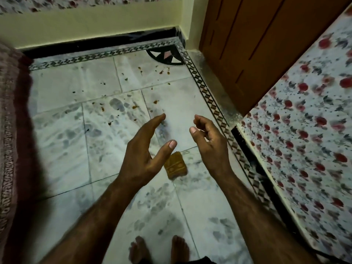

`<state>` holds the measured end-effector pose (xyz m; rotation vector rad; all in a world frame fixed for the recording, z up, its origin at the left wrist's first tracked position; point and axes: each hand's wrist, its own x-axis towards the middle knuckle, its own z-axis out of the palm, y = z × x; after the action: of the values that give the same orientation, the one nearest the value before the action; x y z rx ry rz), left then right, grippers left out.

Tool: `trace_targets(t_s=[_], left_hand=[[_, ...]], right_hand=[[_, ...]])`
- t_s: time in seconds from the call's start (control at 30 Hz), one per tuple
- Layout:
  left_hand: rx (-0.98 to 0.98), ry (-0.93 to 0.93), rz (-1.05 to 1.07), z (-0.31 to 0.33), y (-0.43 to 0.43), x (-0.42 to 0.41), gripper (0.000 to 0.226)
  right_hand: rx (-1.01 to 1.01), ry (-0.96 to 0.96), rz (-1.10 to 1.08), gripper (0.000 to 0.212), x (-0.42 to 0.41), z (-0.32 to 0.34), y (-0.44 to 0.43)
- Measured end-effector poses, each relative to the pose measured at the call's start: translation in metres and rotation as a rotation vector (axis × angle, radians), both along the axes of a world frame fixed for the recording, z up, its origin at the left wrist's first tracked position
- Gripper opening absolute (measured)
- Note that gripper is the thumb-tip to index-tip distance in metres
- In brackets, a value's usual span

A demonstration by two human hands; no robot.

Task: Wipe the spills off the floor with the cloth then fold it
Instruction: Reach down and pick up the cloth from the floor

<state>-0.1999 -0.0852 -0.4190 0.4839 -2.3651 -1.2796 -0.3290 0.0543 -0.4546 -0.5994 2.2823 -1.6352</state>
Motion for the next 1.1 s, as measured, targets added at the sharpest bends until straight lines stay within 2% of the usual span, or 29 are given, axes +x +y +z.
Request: trace_targets(t_s=[0.47, 0.73, 0.9, 1.1], left_hand=[[0.104, 0.067, 0.104, -0.281, -0.053, -0.069, 0.065], [0.059, 0.13, 0.107, -0.366, -0.066, -0.096, 0.066], [0.005, 0.14, 0.068, -0.395, -0.064, -0.099, 0.065], [-0.237, -0.057, 0.013, -0.457, -0.067, -0.085, 0.077]], right_hand=[[0.043, 0.014, 0.01, 0.048, -0.061, -0.279, -0.044], [-0.026, 0.047, 0.031, 0.046, -0.087, -0.362, -0.062], [-0.045, 0.047, 0.047, 0.057, -0.088, -0.397, -0.066], [0.104, 0.006, 0.096, 0.053, -0.07, -0.451, -0.062]])
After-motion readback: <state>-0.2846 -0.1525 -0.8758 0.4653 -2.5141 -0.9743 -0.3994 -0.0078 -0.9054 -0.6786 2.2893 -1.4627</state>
